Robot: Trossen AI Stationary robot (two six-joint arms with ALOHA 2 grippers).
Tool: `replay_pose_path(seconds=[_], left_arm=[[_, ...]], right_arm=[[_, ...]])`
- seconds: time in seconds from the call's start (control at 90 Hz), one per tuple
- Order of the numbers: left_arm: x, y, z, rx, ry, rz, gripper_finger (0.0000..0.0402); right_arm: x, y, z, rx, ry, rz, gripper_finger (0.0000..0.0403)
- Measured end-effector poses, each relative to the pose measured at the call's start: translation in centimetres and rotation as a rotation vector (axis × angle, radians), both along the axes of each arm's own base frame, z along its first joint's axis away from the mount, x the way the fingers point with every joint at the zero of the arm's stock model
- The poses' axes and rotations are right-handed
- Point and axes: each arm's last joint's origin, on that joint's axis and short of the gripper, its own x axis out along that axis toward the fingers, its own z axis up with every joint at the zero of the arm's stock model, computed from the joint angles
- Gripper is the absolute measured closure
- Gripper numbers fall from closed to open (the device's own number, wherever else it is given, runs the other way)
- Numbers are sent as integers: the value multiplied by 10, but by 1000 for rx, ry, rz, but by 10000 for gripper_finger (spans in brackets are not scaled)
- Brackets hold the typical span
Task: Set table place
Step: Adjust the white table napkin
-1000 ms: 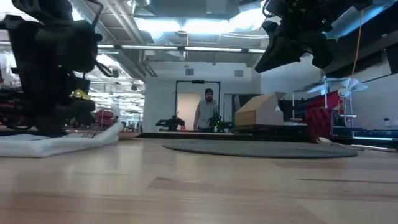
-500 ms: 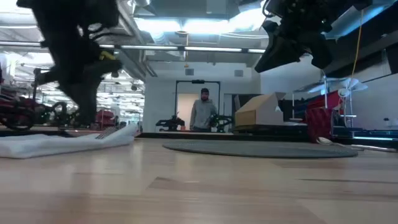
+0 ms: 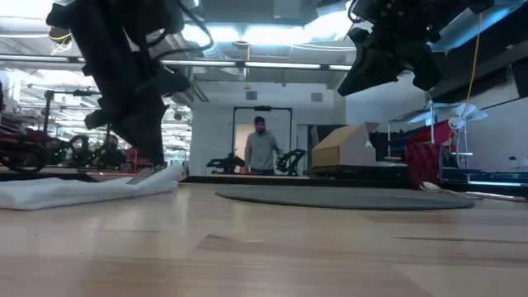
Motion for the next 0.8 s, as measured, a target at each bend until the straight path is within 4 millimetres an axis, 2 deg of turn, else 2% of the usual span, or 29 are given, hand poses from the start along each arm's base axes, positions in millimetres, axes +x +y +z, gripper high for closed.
replay_pose_path(seconds=[0.367, 0.8], left_arm=[[1, 11, -1, 17, 23, 14, 401], [-1, 13, -3, 27, 34, 6, 401]], right_arm=[[0, 0, 0, 0, 1, 0, 403], [0, 0, 0, 0, 6, -1, 403]])
